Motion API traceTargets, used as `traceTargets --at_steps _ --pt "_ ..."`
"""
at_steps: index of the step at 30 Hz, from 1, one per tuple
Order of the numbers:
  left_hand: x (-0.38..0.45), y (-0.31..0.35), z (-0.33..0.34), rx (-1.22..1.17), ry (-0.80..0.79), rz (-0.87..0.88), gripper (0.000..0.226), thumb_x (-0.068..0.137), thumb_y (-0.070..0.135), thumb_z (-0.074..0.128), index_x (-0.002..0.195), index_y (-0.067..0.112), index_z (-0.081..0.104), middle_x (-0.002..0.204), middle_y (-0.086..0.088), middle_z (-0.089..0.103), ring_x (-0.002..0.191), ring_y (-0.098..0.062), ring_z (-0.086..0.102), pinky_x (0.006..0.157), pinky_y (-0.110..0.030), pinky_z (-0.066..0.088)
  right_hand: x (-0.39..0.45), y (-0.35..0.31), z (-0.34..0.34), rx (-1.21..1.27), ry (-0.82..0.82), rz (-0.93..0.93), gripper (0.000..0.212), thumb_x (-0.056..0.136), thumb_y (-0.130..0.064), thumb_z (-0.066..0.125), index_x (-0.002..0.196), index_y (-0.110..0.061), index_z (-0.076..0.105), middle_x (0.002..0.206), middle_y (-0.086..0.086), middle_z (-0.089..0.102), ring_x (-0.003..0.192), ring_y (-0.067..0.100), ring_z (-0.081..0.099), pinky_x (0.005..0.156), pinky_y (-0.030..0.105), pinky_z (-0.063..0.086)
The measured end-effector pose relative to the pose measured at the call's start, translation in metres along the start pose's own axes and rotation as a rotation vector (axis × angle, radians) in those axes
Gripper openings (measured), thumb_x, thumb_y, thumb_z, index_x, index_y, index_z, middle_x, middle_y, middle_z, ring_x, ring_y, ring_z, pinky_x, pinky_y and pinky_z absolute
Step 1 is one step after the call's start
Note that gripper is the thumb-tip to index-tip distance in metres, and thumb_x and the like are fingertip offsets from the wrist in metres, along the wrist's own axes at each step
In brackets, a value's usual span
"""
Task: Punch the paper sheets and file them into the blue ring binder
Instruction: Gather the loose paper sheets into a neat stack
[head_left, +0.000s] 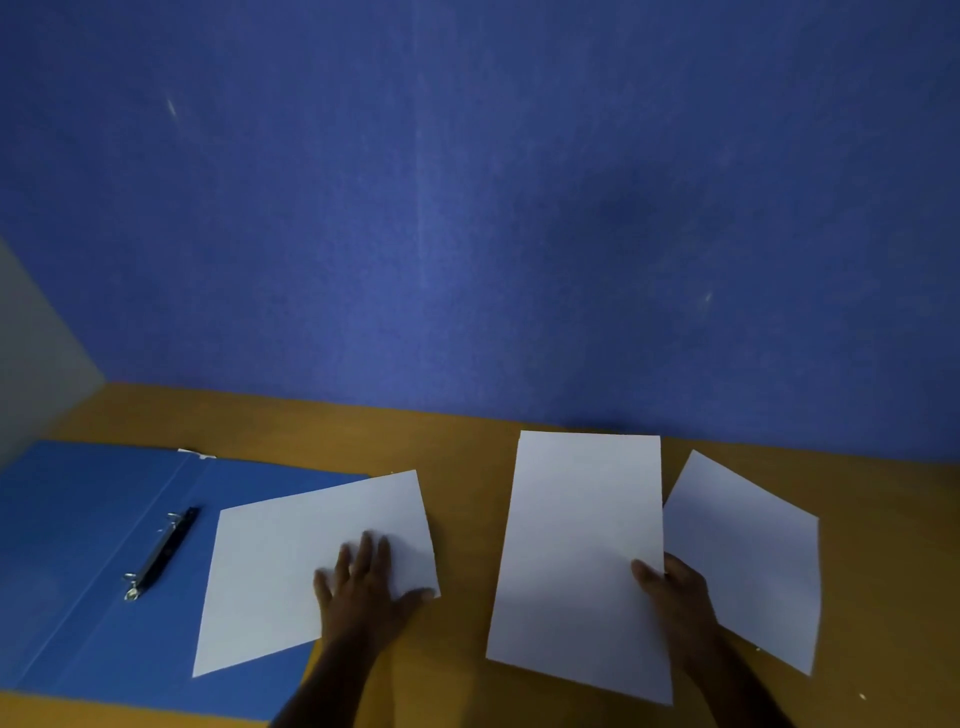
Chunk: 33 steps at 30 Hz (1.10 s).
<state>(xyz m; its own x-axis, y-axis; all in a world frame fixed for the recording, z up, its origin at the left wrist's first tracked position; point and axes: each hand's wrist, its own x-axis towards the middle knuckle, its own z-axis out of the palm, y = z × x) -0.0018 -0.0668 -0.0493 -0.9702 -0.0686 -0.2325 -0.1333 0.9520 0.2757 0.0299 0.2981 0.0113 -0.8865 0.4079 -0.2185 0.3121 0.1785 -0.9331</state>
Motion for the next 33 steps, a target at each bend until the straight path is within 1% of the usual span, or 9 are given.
traceTargets --at_steps 4,7,9,13,18,24,28,31,33 --pt "-0.003 0.001 0.004 0.013 0.046 0.068 0.083 0.082 0.077 0.035 0.149 0.029 0.034 0.156 0.0 0.035 0.144 -0.029 0.033 0.114 -0.052 0.025 0.003 0.007 0.001 0.015 0.037 0.005 0.027 0.09 -0.006 0.064 0.116 -0.001 0.063 0.099 0.007 0.064 0.102 0.032 0.057 0.092 0.041 0.042" --pt "-0.005 -0.001 0.001 -0.082 0.161 0.154 0.058 0.083 0.048 0.051 0.134 0.019 0.057 0.126 -0.006 0.067 0.114 -0.032 0.064 0.095 -0.048 0.051 0.004 0.007 0.0 0.001 0.061 -0.014 0.03 0.09 -0.007 0.064 0.118 0.001 0.062 0.107 0.014 0.063 0.107 0.035 0.058 0.094 0.042 0.043" --pt "-0.006 0.002 -0.011 -0.116 0.142 0.123 0.059 0.085 0.027 0.058 0.142 0.022 0.046 0.13 -0.003 0.064 0.114 -0.027 0.063 0.093 -0.043 0.053 0.006 0.006 -0.002 -0.009 0.11 -0.005 0.033 0.09 -0.007 0.064 0.121 0.002 0.06 0.108 0.014 0.062 0.108 0.035 0.056 0.095 0.04 0.042" --pt "-0.005 0.005 -0.026 -0.195 0.172 0.175 0.062 0.088 0.025 0.064 0.143 0.024 0.037 0.132 -0.002 0.058 0.113 -0.023 0.061 0.094 -0.041 0.054 0.009 0.004 -0.004 -0.052 0.221 -0.025 0.038 0.089 -0.011 0.066 0.125 0.0 0.059 0.123 0.019 0.063 0.118 0.042 0.054 0.104 0.053 0.043" --pt "-0.001 0.017 -0.044 -0.202 0.324 0.398 0.055 0.071 0.022 0.071 0.122 0.029 0.051 0.098 -0.002 0.076 0.082 -0.024 0.074 0.066 -0.038 0.061 0.006 -0.006 -0.003 -0.055 0.269 -0.078 0.037 0.09 -0.014 0.065 0.123 0.002 0.06 0.121 0.022 0.064 0.115 0.042 0.056 0.102 0.055 0.044" --pt "-0.002 0.051 -0.087 -0.478 0.346 0.699 0.046 0.061 0.003 0.07 0.104 0.021 0.072 0.097 0.009 0.075 0.088 -0.005 0.069 0.069 -0.019 0.057 0.004 -0.023 0.0 -0.007 0.264 -0.148 0.034 0.091 -0.016 0.063 0.122 -0.001 0.062 0.116 0.015 0.067 0.108 0.031 0.061 0.094 0.041 0.046" --pt "-0.001 0.071 -0.111 -0.773 0.31 0.608 0.028 0.071 0.007 0.075 0.092 0.026 0.072 0.081 0.031 0.069 0.076 0.013 0.063 0.064 -0.01 0.048 0.004 -0.036 0.002 0.106 0.155 -0.129 0.022 0.092 -0.017 0.063 0.111 -0.006 0.069 0.102 0.012 0.072 0.098 0.032 0.066 0.082 0.039 0.051" --pt "-0.002 0.085 -0.126 -1.063 0.253 0.499 0.018 0.074 0.037 0.075 0.086 0.024 0.073 0.084 0.01 0.074 0.075 -0.003 0.067 0.067 -0.025 0.054 0.001 -0.047 0.008 0.112 0.031 -0.119 0.012 0.092 -0.022 0.063 0.098 -0.016 0.071 0.093 0.006 0.075 0.09 0.028 0.069 0.083 0.046 0.056" --pt "0.001 0.09 -0.13 -1.114 0.254 0.482 0.021 0.078 0.031 0.076 0.098 0.024 0.074 0.1 0.007 0.071 0.092 -0.007 0.068 0.079 -0.027 0.055 0.001 -0.051 0.012 0.032 -0.062 -0.147 0.016 0.09 -0.031 0.065 0.095 -0.017 0.071 0.092 0.005 0.075 0.09 0.027 0.069 0.083 0.05 0.056"
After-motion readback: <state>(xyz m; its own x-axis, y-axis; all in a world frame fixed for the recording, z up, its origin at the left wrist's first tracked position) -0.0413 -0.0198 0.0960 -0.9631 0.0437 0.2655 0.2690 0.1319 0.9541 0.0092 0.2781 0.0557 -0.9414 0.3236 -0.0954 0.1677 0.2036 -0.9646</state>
